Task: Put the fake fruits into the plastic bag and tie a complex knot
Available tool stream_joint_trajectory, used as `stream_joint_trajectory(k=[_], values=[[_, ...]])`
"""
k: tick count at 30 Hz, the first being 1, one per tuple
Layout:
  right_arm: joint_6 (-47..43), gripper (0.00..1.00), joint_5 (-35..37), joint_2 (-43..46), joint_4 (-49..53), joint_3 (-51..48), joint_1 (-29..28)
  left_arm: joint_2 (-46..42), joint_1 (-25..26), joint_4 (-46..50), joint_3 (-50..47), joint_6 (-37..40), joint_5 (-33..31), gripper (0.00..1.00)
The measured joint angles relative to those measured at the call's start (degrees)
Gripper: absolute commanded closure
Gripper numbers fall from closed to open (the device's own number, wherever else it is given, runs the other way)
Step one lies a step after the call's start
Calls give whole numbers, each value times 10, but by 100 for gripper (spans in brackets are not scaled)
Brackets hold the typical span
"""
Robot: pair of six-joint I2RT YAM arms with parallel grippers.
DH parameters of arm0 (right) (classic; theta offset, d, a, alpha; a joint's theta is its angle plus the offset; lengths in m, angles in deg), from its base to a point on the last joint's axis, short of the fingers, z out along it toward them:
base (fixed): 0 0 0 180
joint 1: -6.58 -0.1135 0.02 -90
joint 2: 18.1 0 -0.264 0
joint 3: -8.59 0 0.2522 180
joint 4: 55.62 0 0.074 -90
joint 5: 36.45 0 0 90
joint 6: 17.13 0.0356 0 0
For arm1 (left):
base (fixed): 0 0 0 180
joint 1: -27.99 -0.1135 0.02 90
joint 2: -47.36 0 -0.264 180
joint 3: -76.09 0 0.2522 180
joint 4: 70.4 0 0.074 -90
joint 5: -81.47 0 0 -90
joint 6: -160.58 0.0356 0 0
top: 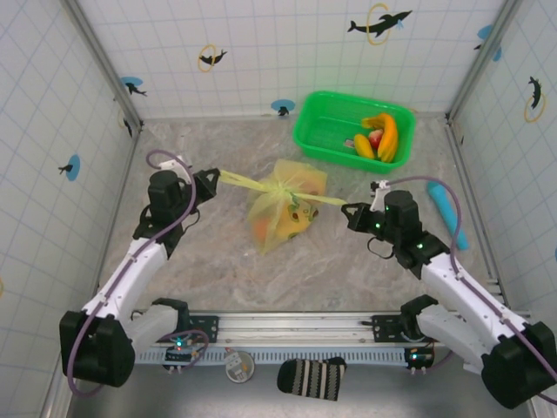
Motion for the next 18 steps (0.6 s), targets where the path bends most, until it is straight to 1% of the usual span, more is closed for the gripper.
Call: stream_joint_trajectory(k=[6,10,15,18], values=[[14,100,-55,-55,-47,-56,44,57,3,-20,-37,-9,14,100],[25,100,-82,-102,-67,-64,70,104,3,-39,-51,-13,20,100],[34,100,-94,-149,-87,-71,78,169,15,-85,-51,-12,9,100],[37,100,-93,-155,-92,-79,82,197,26,-96,-51,-10,-2,100]])
